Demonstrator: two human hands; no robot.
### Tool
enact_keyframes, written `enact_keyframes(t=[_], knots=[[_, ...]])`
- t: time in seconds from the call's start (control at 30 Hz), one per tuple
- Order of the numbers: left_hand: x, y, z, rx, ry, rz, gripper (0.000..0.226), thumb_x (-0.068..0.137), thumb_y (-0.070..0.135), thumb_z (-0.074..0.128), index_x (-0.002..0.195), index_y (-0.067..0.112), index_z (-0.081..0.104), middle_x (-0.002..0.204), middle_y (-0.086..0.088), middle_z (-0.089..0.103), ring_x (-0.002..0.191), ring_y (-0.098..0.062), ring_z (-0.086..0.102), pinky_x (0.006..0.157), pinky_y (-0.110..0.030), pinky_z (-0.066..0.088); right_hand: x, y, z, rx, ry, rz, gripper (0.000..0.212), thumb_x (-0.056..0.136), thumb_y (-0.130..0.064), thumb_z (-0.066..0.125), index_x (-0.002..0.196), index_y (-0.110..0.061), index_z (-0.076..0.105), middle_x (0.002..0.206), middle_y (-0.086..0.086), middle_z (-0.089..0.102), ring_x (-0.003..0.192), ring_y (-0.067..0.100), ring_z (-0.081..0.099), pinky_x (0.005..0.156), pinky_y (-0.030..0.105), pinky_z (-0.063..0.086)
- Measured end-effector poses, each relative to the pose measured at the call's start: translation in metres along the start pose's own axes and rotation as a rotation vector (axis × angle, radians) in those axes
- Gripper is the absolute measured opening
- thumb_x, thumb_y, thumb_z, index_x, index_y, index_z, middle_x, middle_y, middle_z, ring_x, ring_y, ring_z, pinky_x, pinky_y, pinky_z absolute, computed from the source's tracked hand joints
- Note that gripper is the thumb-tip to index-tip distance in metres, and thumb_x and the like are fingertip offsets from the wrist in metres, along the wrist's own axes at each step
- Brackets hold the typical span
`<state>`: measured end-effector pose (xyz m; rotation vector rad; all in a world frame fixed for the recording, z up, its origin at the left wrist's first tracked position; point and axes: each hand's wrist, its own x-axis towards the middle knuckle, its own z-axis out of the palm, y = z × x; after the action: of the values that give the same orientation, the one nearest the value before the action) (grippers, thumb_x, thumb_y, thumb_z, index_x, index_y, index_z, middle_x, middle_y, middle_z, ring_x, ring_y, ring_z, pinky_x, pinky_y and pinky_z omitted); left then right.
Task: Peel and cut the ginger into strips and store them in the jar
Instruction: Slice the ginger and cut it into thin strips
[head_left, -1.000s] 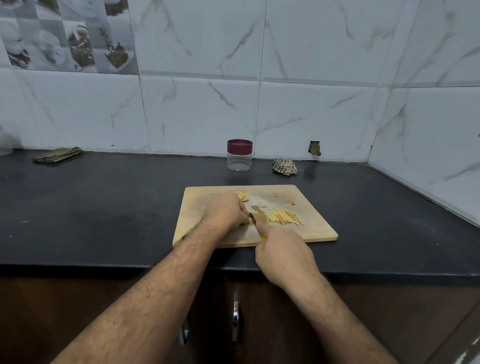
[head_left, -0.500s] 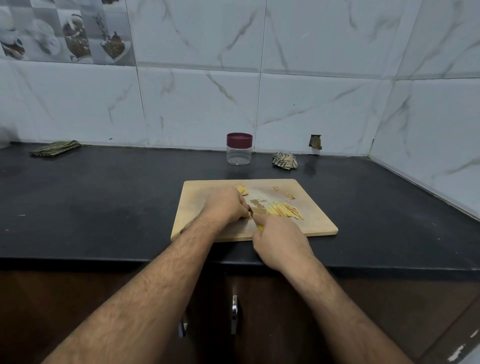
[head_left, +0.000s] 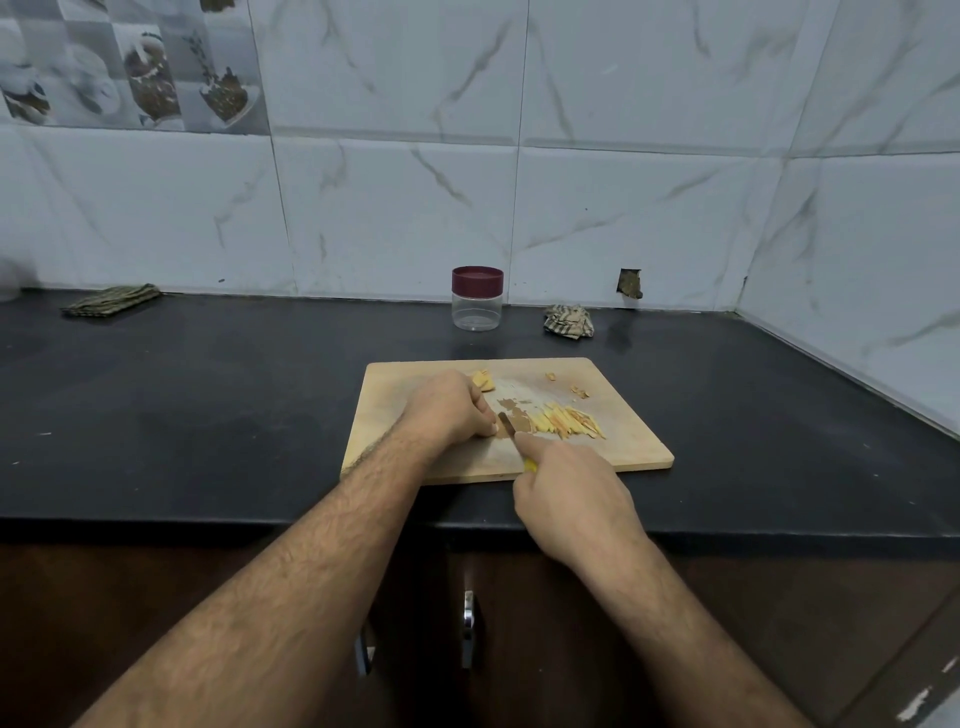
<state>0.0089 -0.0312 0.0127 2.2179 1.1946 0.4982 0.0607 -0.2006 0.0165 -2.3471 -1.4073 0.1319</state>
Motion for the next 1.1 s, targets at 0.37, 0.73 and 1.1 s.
enact_keyframes(t=[0.37, 0.73, 1.1], knots=[[0.005, -0.002, -0.001, -0.018, -0.022, -0.035, 0.007, 0.076, 0.018, 0.081, 0.073, 0.020, 0.076, 0.085, 0.013, 0.074, 0.091, -0.004, 0.065, 0.085, -0.026, 0.052, 0.005, -0.003, 0.002, -0.002, -0.017, -0.016, 0.052, 0.098, -0.022, 0.041, 0.149, -0.034, 0.039, 0.141, -0.002, 0.054, 0.124, 0.020, 0.051, 0.090, 0.033, 0.048], [0.007, -0.002, -0.002, 0.021, -0.033, -0.035, 0.006, 0.077, 0.021, 0.081, 0.074, 0.022, 0.076, 0.089, 0.009, 0.074, 0.093, -0.009, 0.065, 0.083, -0.028, 0.053, 0.013, -0.012, 0.004, -0.111, -0.038, -0.024, 0.050, 0.096, -0.016, 0.046, 0.143, -0.032, 0.045, 0.122, 0.001, 0.060, 0.109, 0.021, 0.057, 0.073, 0.030, 0.042], [0.009, 0.001, -0.005, 0.027, -0.070, -0.083, 0.005, 0.077, 0.022, 0.082, 0.079, 0.023, 0.077, 0.090, 0.009, 0.074, 0.096, -0.010, 0.065, 0.092, -0.036, 0.053, -0.005, -0.001, -0.001, -0.031, -0.028, 0.024, 0.055, 0.094, -0.014, 0.041, 0.145, -0.035, 0.042, 0.121, 0.000, 0.062, 0.102, 0.019, 0.057, 0.074, 0.032, 0.052]])
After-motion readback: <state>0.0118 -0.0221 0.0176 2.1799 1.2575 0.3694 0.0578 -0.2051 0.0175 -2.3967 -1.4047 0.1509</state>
